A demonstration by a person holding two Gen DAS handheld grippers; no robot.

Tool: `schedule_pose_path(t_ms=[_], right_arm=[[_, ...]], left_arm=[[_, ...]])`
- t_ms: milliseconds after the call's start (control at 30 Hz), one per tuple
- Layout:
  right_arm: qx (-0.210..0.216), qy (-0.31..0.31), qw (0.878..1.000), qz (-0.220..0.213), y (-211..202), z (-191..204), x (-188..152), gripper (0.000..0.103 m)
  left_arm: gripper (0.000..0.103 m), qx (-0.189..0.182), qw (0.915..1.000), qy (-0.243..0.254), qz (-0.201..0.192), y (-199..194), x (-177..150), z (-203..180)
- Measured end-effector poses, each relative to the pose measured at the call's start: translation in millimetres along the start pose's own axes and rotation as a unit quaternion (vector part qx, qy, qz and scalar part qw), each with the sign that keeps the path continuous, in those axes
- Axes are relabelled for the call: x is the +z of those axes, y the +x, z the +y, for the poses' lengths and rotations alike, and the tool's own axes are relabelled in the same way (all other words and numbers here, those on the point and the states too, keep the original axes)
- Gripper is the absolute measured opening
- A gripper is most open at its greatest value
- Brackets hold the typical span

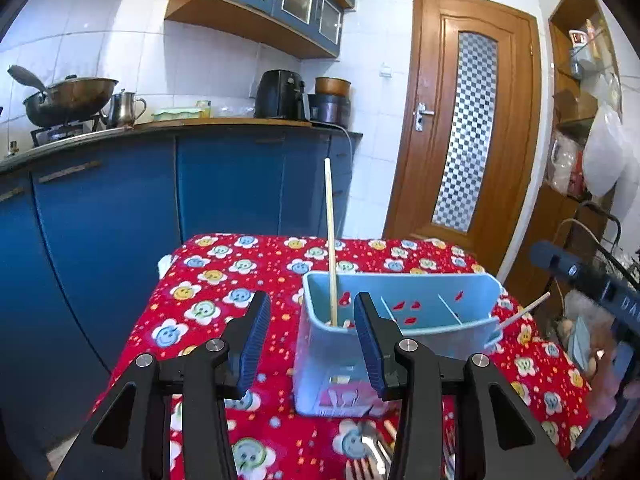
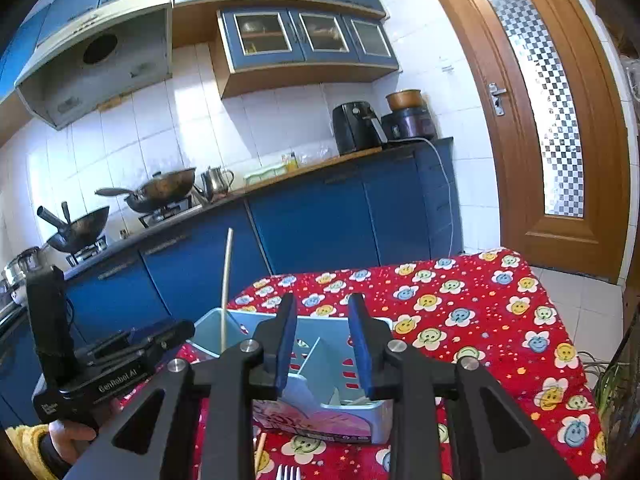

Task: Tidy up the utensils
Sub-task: 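Withdraw both tools from the caddy back over the utensils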

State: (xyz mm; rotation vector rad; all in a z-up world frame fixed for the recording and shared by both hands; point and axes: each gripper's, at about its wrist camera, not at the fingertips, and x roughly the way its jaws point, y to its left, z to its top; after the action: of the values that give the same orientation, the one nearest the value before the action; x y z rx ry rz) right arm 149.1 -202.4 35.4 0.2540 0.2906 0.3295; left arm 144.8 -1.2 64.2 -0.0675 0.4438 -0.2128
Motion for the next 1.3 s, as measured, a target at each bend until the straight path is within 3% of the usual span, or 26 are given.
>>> schedule_pose_path(t_ms=[300, 767, 933, 1300], right_arm=[[-0.005, 0.014, 1.0, 0.026, -33, 6, -5, 0.03], [-0.035, 0.024, 0.991, 0.126, -58, 14, -49, 0.03], [-0.038, 0.035, 0.986, 0.159, -61, 15, -65, 0.03], [-0.041, 0.055, 0.979, 0.194, -66, 12, -88, 0.03]], left_arm=[[0.045, -0.002, 0.9988, 0.023, 0.042, -26, -13, -4], [0.045, -0.026, 0.9878, 0.031, 0.15, -38, -51, -11], [0.045, -0.033, 0.9804, 0.03, 0.192, -35, -64, -13], [0.045, -0.052, 0.9557, 0.025, 0.289, -19, -90, -21]])
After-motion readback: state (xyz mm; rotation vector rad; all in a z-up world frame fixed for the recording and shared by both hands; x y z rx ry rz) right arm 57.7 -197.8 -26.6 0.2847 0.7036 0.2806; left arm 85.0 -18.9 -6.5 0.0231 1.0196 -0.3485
